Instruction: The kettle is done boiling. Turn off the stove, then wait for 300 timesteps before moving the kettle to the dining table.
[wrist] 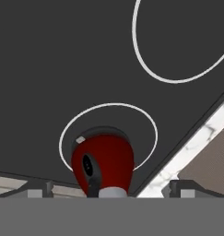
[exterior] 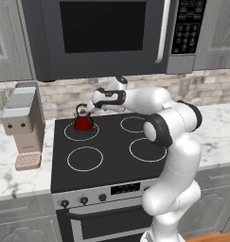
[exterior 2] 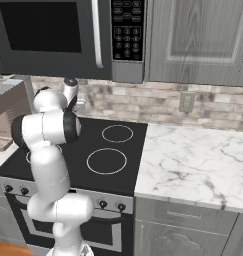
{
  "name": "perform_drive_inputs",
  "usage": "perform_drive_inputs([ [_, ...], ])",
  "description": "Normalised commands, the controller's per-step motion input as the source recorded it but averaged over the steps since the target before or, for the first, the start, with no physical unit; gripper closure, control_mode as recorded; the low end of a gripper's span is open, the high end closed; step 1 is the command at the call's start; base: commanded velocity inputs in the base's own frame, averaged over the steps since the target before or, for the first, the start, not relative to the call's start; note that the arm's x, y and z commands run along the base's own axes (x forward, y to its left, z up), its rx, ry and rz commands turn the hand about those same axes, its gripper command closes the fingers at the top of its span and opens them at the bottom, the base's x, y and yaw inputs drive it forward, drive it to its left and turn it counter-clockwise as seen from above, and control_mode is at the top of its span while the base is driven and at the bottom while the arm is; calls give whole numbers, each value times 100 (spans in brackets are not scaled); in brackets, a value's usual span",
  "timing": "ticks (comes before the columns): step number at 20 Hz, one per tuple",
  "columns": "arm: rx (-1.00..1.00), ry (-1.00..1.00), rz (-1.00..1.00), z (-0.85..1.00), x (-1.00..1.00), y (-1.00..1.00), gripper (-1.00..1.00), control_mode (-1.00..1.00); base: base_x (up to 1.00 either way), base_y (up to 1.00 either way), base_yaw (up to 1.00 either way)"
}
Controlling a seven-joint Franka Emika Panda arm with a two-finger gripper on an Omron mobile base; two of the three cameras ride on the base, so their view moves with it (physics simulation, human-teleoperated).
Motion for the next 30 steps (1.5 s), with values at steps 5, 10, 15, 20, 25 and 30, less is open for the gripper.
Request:
perform_drive_inputs([
  [5,0,0,0,-6,17,17,-100,-100,0,0,0],
  [10,0,0,0,-8,18,15,-100,-100,0,0,0],
  [15,0,0,0,-11,18,11,-100,-100,0,0,0],
  [20,0,0,0,-9,24,15,-100,-100,0,0,0],
  [25,0,0,0,-9,22,9,-100,-100,0,0,0],
  [30,0,0,0,-11,24,10,-100,-100,0,0,0],
])
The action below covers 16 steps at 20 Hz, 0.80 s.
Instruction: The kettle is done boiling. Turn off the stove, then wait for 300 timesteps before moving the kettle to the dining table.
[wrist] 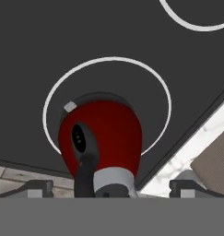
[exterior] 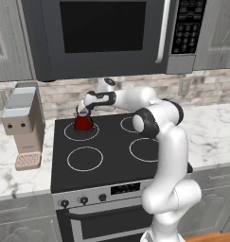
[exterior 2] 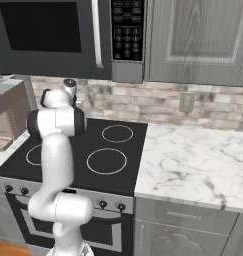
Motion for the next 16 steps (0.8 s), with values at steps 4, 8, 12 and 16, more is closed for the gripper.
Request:
perform_drive_inputs([
  [4,0,0,0,-15,20,5,-100,-100,0,0,0],
  [8,0,0,0,-13,19,9,-100,-100,0,0,0],
  [12,0,0,0,-5,16,10,-100,-100,0,0,0],
  [16,0,0,0,-4,13,9,-100,-100,0,0,0],
])
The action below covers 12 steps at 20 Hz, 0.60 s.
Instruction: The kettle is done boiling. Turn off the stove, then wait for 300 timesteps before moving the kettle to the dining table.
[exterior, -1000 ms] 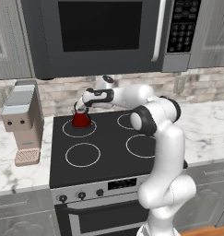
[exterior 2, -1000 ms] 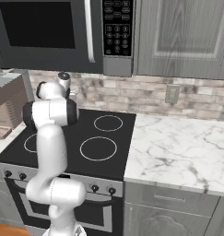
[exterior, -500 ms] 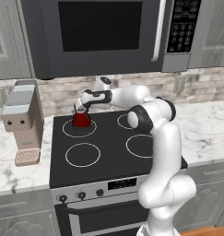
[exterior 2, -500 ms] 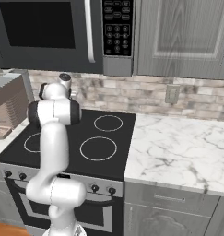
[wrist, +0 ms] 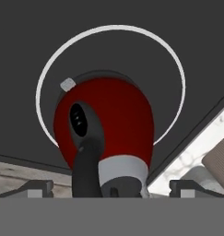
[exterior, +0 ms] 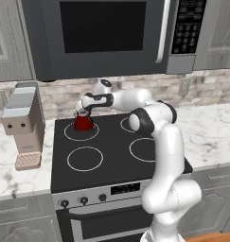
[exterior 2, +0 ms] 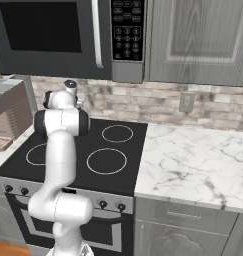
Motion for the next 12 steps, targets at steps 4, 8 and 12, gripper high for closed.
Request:
perform_drive_inputs([
  [4,0,0,0,-3,11,8,-100,-100,0,0,0],
  [8,0,0,1,-4,10,8,-100,-100,0,0,0],
  [12,0,0,0,-5,11,11,100,-100,0,0,0],
])
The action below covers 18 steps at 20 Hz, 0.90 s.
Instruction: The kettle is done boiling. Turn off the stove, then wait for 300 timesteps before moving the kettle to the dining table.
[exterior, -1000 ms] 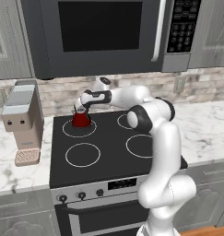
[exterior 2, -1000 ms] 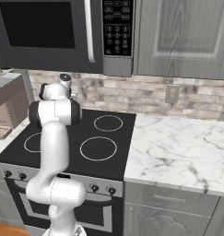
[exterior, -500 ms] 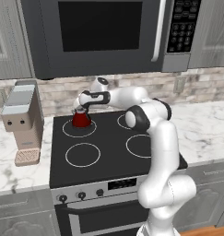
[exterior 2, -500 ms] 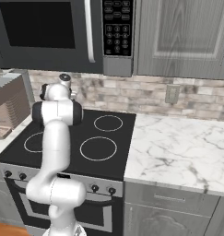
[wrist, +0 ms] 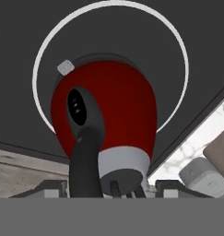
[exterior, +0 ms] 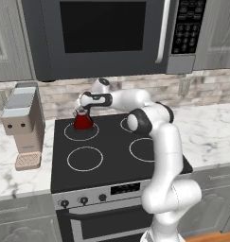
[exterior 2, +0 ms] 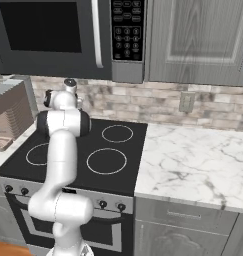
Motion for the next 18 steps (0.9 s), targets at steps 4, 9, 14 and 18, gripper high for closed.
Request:
perform_drive_inputs([
  [4,0,0,0,-5,6,8,100,-100,0,0,0],
  [9,0,0,0,-3,0,3,100,-100,0,0,0],
  [14,0,-8,0,-1,-17,0,100,-100,0,0,0],
  [18,0,-23,-1,1,-55,0,100,-100,0,0,0],
])
